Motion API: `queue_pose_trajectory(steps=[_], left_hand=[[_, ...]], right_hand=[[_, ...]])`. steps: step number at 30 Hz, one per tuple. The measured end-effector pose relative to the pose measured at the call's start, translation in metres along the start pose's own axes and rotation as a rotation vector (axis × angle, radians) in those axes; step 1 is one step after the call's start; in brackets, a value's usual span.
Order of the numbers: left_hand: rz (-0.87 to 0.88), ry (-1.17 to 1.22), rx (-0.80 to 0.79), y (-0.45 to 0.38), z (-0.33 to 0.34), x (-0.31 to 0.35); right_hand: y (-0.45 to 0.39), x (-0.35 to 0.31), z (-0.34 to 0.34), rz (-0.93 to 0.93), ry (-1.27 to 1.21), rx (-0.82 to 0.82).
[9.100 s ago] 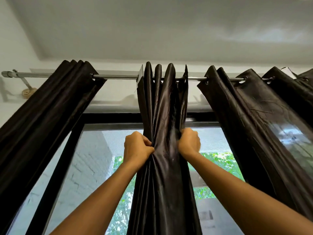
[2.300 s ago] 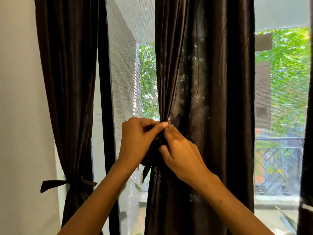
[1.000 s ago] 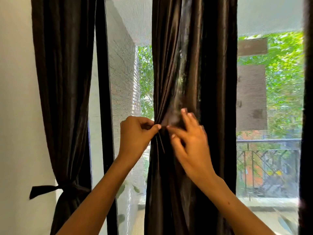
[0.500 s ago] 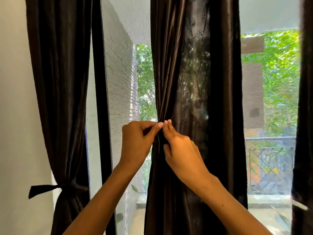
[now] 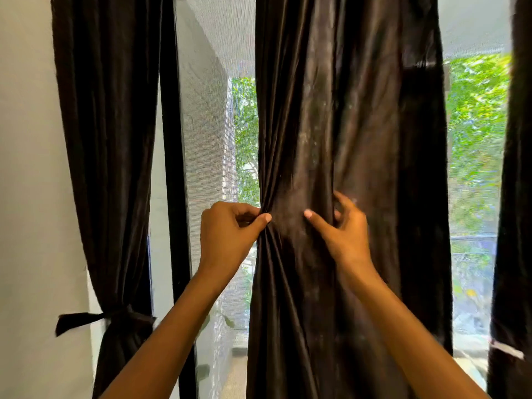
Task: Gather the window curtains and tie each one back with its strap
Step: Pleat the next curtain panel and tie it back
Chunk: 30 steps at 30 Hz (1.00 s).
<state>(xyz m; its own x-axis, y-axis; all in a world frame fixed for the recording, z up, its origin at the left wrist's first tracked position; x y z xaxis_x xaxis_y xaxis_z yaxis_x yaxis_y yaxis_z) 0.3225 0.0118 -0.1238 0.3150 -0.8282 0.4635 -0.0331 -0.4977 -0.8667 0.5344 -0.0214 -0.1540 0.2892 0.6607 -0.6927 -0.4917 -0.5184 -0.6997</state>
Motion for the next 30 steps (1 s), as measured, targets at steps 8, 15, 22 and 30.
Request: queue_pose_trajectory(steps=[8,15,22,30], left_hand=[[0.076,-0.050,0.022,0.007,0.008,0.014],[0.071,-0.036,0.010,0.007,0.010,0.016],[0.028,-0.013,-0.015,0.000,0.016,0.011],[0.036,-0.029,0.042,-0.003,0.008,0.003]], right_hand=[[0.047,-0.032,0.050,-0.362,0.701,-0.252],[0.054,-0.035,0.044,-0.466,0.532,-0.240],[0.056,-0.027,0.049,-0.341,0.367,-0.381],[0.030,-0.023,-0.014,-0.238,0.499,0.139]])
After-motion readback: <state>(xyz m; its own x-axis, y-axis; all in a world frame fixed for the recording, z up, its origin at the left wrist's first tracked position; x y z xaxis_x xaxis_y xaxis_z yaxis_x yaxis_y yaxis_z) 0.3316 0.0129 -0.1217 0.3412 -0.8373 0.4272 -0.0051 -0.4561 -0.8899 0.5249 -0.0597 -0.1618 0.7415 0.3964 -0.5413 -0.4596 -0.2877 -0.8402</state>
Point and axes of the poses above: each hand's wrist, its own y-axis away from the middle knuckle, its own z-axis out of the palm, x = y × z, the point moved 10 cm from there along -y, towards the middle knuckle, and after that the axes turned 5 degrees about -y, right-handed, at the moved point
